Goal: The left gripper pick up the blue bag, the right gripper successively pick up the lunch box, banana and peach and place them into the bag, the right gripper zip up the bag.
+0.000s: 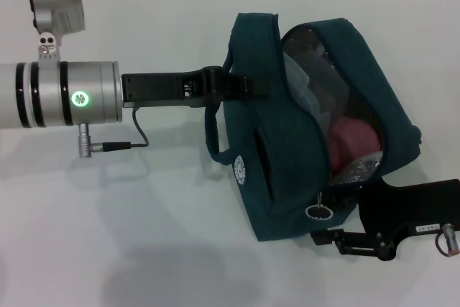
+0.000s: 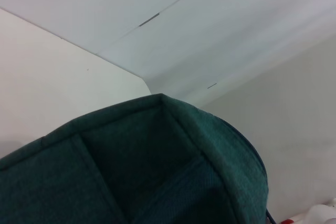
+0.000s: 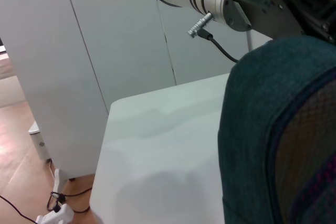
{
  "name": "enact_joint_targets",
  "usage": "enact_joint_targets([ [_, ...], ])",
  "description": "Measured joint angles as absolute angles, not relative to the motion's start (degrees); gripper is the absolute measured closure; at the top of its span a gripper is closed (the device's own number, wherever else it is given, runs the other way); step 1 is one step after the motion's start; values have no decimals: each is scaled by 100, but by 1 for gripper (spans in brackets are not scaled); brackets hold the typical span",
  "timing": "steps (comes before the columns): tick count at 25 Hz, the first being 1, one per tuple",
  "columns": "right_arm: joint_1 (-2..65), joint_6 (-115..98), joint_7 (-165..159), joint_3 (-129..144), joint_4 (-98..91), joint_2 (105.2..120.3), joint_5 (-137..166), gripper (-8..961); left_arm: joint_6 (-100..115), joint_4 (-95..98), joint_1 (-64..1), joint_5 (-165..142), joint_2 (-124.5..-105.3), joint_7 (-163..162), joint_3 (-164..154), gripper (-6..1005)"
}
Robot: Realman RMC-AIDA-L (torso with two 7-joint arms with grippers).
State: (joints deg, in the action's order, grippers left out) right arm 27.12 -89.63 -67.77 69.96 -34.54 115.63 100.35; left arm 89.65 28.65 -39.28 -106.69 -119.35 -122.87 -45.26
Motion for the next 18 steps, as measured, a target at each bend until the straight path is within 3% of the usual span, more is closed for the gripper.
enact_joint_targets([
  [4,2708,-8917,-6815,6996,-3459,11557,10042,498,8964,2866,-3923,-10669,-11935,-12287,-4526,939],
  [10,2689,-8883,-6838,6995,-3480,11540,10039,688,8965,2865,-3915,-10669,-11935,-12287,-4526,939],
  [18,2680,-8876,-6851,6907,-3457,11539,10038,713,8965,2865,-3910,-10669,-11935,-12287,-4526,938],
])
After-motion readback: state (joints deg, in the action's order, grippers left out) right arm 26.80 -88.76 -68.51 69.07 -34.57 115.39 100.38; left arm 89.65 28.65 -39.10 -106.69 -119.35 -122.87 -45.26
